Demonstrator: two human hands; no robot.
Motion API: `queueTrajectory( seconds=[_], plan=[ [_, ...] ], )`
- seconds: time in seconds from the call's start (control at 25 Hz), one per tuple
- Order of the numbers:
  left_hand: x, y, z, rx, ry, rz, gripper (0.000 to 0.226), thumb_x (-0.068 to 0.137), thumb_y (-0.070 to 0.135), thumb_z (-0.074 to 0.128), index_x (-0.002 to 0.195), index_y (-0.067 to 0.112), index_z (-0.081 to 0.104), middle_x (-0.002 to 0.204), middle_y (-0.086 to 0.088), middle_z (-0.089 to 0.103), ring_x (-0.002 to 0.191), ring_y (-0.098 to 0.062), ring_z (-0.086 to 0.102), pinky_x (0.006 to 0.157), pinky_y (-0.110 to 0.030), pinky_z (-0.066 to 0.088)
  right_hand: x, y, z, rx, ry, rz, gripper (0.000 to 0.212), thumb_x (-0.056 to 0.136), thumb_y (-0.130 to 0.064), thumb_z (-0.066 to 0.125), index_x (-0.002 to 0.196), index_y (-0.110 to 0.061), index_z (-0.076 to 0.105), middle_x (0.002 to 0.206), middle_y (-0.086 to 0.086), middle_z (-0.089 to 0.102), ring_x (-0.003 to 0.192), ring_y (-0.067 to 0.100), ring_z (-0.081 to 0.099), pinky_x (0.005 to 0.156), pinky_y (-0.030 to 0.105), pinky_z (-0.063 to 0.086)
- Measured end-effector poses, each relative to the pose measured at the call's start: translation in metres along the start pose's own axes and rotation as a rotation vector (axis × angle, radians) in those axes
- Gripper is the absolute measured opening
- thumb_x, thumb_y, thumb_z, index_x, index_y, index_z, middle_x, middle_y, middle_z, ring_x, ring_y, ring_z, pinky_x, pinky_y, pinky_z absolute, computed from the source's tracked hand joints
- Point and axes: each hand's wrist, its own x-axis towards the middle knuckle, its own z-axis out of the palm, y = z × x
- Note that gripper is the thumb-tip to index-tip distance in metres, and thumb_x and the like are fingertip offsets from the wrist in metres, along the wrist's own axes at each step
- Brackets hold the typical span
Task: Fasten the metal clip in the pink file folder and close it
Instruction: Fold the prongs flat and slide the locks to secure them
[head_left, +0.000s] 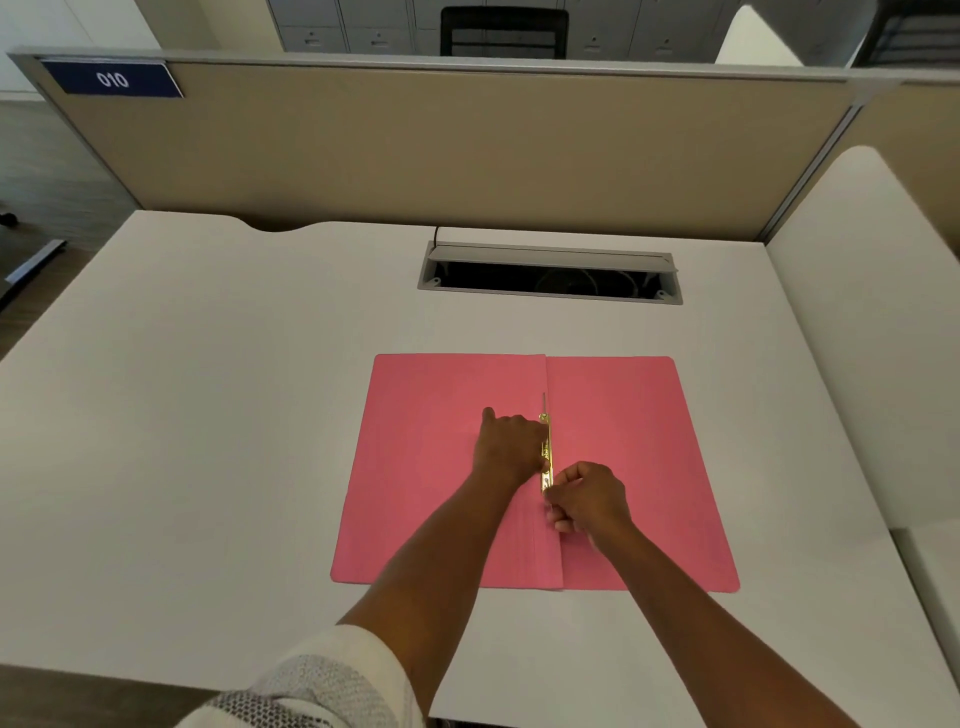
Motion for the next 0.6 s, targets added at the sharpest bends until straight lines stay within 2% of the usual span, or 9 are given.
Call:
queueTrajectory(
  seconds=[0.08,0.2,0.28,0.44,0.6],
  plan=[
    [0.0,-0.001,0.002,-0.012,0.001,0.002,0.035,0.089,0.041,0.062,0.117,0.021,0.061,0.097,-0.004,0.073,0.094,-0.027,0.067,0.097,-0.046,0.034,-0.003,0.012,0.002,-0.115,0.052,-0.155,0.008,0.08,-0.004,0.07,0.085,-0.011,0.07,0.075,0.009,0.075,0.063,0.026,0.072,0.066,0.041,0.063],
    [0.001,-0.002,0.004,-0.023,0.005,0.005,0.035,0.089,0.042,0.062,0.117,0.021,0.06,0.097,-0.004,0.072,0.095,-0.027,0.067,0.097,-0.046,0.034,-0.008,0.027,0.005,-0.273,0.129,-0.404,0.015,0.085,-0.007,0.065,0.091,-0.016,0.074,0.086,0.002,0.076,0.07,0.014,0.066,0.061,0.017,0.049],
    [0.001,-0.002,0.004,-0.028,0.0,0.011,0.036,0.089,0.041,0.062,0.118,0.02,0.061,0.097,-0.004,0.072,0.095,-0.027,0.067,0.097,-0.046,0.034,-0.01,0.03,0.007,-0.289,0.181,-0.477,0.019,0.087,-0.005,0.063,0.094,-0.016,0.076,0.086,0.0,0.077,0.069,0.01,0.063,0.06,0.009,0.04],
    [0.002,-0.002,0.004,-0.03,-0.01,0.011,0.037,0.088,0.041,0.063,0.118,0.02,0.061,0.097,-0.003,0.072,0.094,-0.026,0.067,0.097,-0.046,0.035,-0.011,0.033,0.007,-0.272,0.187,-0.515,0.02,0.088,-0.004,0.061,0.095,-0.014,0.077,0.089,0.001,0.078,0.072,0.011,0.066,0.065,0.013,0.045],
    [0.003,-0.003,0.005,-0.023,-0.01,0.011,0.035,0.087,0.042,0.063,0.115,0.021,0.062,0.094,-0.003,0.072,0.091,-0.025,0.067,0.096,-0.046,0.035,-0.011,0.034,0.01,-0.353,0.176,-0.549,0.018,0.089,-0.009,0.061,0.095,-0.014,0.077,0.093,0.001,0.077,0.078,0.014,0.067,0.073,0.024,0.052]
  ],
)
